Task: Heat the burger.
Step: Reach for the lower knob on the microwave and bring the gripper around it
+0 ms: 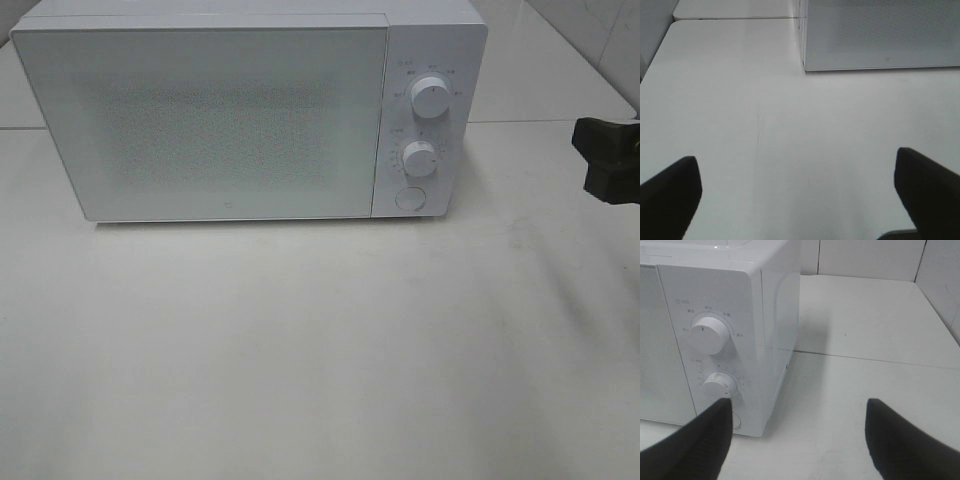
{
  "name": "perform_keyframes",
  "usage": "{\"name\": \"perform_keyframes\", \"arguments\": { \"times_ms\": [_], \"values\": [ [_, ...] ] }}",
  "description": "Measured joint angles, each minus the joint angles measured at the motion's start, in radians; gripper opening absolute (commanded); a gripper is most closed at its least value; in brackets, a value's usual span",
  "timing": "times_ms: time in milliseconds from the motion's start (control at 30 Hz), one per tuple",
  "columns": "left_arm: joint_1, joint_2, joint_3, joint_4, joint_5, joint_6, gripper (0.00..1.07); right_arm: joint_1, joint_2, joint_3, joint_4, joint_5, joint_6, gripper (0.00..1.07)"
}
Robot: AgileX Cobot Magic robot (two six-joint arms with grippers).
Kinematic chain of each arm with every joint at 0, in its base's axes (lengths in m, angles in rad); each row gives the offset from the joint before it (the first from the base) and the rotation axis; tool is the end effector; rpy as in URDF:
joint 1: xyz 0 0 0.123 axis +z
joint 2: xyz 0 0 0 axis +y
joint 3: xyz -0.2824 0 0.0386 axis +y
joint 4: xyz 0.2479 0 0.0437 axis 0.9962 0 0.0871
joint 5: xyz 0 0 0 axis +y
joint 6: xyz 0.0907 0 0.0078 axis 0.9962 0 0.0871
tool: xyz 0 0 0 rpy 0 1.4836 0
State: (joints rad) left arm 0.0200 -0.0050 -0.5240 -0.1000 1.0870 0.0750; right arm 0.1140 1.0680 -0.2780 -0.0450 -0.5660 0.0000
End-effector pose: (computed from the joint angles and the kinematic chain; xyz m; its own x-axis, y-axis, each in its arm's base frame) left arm -0.0096 -0.0082 0.2819 -0.4498 0.0193 -0.8929 0.0717 0.9973 -0.0146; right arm 0.1919 0.0242 0.2311 -0.1306 -0.0532 -0.9900 -0.1425 0.9892 -0.0343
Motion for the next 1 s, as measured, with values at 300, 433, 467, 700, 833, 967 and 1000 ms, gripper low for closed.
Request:
{"name": "perform_keyframes", "arguments": {
  "times_ms": [300, 433, 467, 700, 833, 967, 1000],
  "values": [
    [0.0, 0.0, 0.0, 0.0, 0.0, 0.0, 0.99, 0.119, 0.21, 0.031, 0.27, -0.24, -0.206, 0.72],
    [0.0, 0.0, 0.0, 0.0, 0.0, 0.0, 0.99, 0.203, 0.271, 0.032, 0.377, -0.302, -0.265, 0.72],
    [0.0, 0.0, 0.0, 0.0, 0.0, 0.0, 0.99, 0.254, 0.307, 0.032, 0.439, -0.349, -0.287, 0.72],
    [0.0, 0.0, 0.0, 0.0, 0.0, 0.0, 0.99, 0.426, 0.421, 0.028, 0.639, -0.487, -0.31, 0.72],
    [0.0, 0.0, 0.0, 0.0, 0.0, 0.0, 0.99, 0.51, 0.481, 0.001, 0.714, -0.532, -0.317, 0.72],
    [0.0, 0.0, 0.0, 0.0, 0.0, 0.0, 0.99, 0.57, 0.531, -0.042, 0.769, -0.554, -0.345, 0.72],
    [0.0, 0.0, 0.0, 0.0, 0.0, 0.0, 0.99, 0.595, 0.553, -0.068, 0.799, -0.556, -0.361, 0.72]
  ]
}}
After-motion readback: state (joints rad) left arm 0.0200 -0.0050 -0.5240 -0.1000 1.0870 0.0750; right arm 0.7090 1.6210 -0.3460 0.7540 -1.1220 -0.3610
